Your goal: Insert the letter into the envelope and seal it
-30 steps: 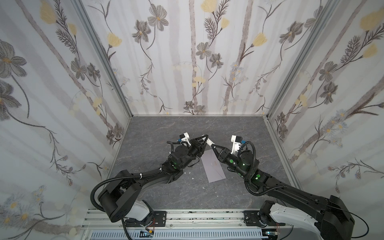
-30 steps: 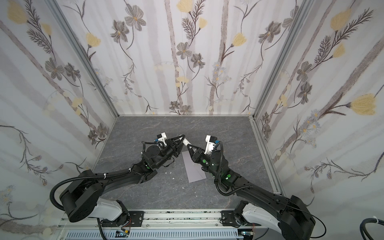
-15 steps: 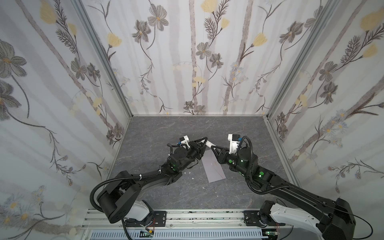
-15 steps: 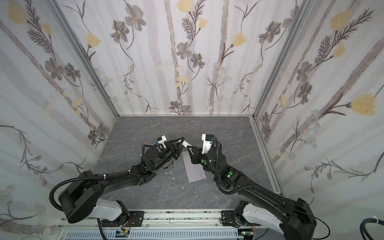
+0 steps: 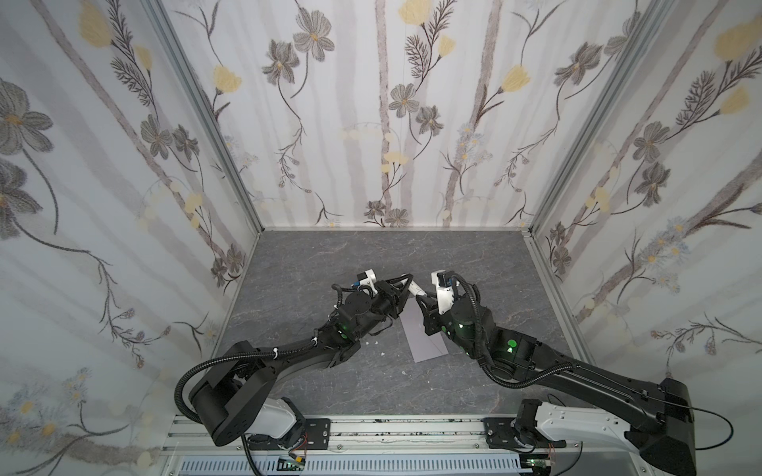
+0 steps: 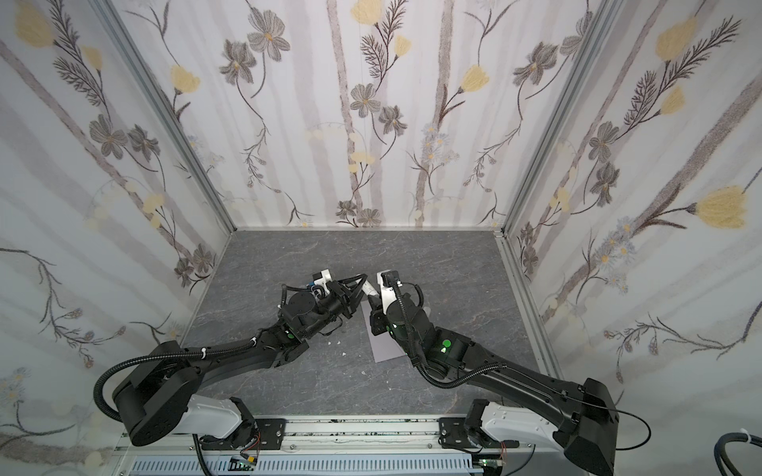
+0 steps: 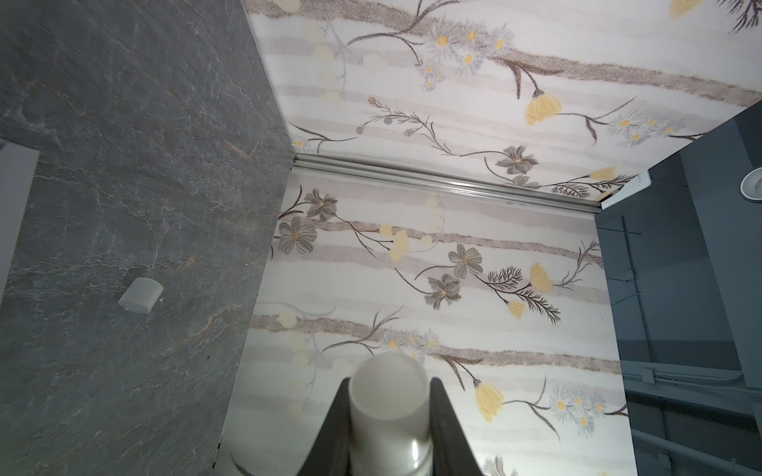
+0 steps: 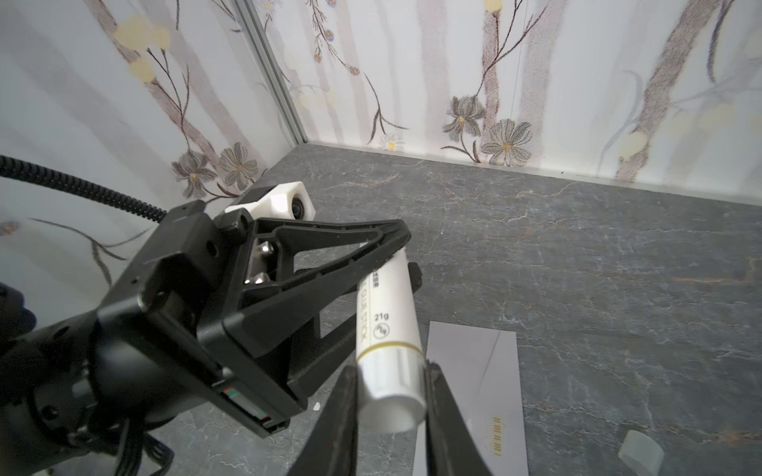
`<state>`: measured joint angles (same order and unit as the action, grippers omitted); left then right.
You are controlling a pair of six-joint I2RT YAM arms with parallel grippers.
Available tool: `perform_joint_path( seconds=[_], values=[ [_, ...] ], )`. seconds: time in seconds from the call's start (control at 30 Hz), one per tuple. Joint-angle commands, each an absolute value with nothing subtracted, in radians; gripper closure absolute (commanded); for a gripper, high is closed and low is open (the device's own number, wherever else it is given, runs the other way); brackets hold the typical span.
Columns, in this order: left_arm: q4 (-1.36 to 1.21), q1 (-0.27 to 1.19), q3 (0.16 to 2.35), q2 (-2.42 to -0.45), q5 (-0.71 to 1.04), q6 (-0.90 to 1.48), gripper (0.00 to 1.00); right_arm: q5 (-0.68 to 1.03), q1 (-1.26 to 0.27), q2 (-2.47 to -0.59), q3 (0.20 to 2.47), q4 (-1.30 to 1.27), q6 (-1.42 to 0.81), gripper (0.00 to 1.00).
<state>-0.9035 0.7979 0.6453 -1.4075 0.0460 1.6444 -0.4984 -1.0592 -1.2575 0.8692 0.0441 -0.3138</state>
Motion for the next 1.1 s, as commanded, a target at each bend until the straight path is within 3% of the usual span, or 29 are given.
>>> perform_joint_path(
  seconds=[0.0,0.6,1.07],
  values=[
    [-0.946,0.8,0.655,-1.401,0.109,1.631,1.0,-0.702,-1.094,-1.292,0.897,0.102,-0.184,0.85],
    [-0.923,0.79,0.644,-1.37,0.117,1.613,1.0,-1.185,-1.306,-1.508,0.933,0.037,0.268,0.87],
    [-0.892,0.79,0.64,-1.344,0.097,1.598,1.0,-1.29,-1.357,-1.587,0.916,-0.06,0.413,0.87]
  ],
)
